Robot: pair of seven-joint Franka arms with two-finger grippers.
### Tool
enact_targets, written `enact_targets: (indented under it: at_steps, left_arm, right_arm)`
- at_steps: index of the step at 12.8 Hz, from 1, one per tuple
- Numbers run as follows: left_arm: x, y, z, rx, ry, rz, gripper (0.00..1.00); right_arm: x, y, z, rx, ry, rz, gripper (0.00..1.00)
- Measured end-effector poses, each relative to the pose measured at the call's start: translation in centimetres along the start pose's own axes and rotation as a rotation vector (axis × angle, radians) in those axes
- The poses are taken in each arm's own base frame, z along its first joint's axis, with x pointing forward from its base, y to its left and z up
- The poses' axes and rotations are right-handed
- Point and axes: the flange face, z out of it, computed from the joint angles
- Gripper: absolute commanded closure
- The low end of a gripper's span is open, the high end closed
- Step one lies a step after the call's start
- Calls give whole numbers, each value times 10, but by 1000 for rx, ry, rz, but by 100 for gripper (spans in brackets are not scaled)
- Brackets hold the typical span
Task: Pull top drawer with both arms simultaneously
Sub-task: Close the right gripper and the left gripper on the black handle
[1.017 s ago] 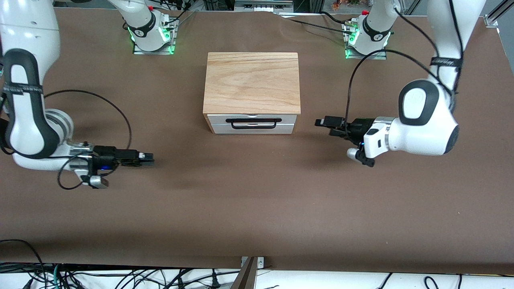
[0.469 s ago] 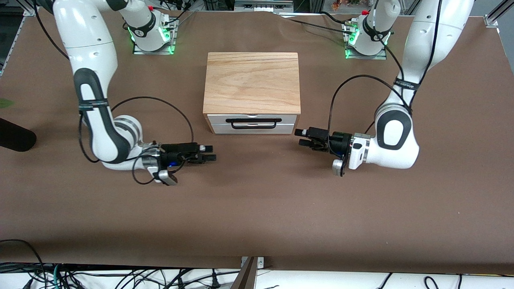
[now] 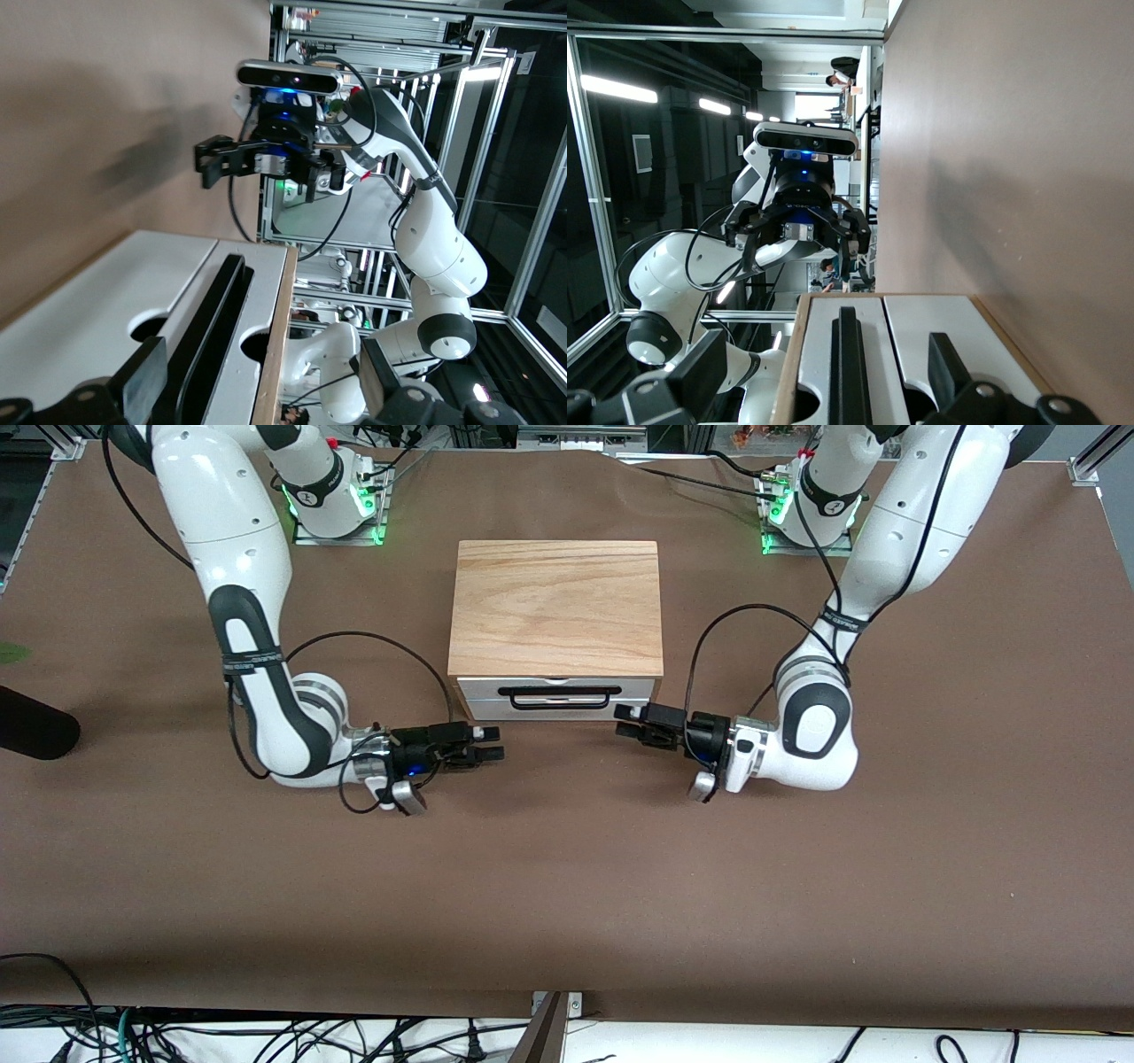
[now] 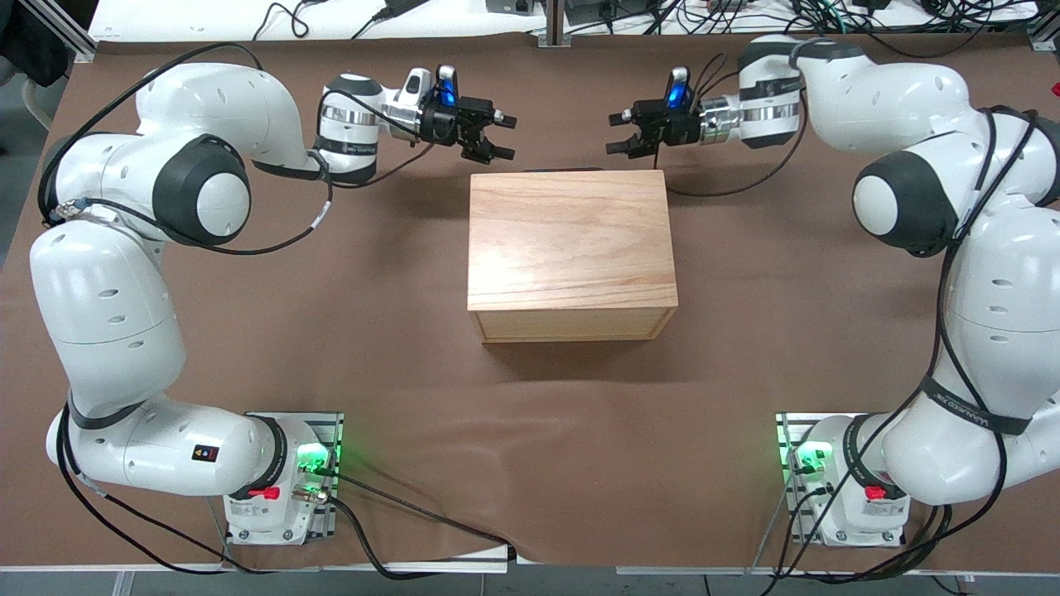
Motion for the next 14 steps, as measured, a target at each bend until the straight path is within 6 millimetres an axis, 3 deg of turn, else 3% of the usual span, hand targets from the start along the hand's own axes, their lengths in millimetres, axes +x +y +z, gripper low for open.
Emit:
enact_targets:
  at_steps: [1,3,6,9,10,11,12,14]
  left_arm:
    - [-5,-5,7,-7,-11,-11,27]
    - [-9,-9,13,-12,-14,-18,27]
    - [-10,-12,16,-23,-6,-27,28]
    - [-11,-16,27,-31,2,-37,44]
    - [-11,-16,29,-31,2,-37,45]
    - [-12,-17,32,-31,-3,-37,42]
    - [-13,-15,36,-35,-12,-36,42]
    - [-12,-16,33,-36,-9,-30,42]
  right_arm:
    - [-9,7,15,12,-4,-1,0]
    - [-25,16,34,19,-18,5,0]
    - [-41,28,32,27,-26,6,0]
    - [-44,31,26,39,-27,4,0]
    - [-44,29,27,47,-31,3,1]
    - [-44,28,28,55,-35,2,6]
    - [-45,27,28,61,-38,3,18]
    - [-49,25,27,69,-41,6,52]
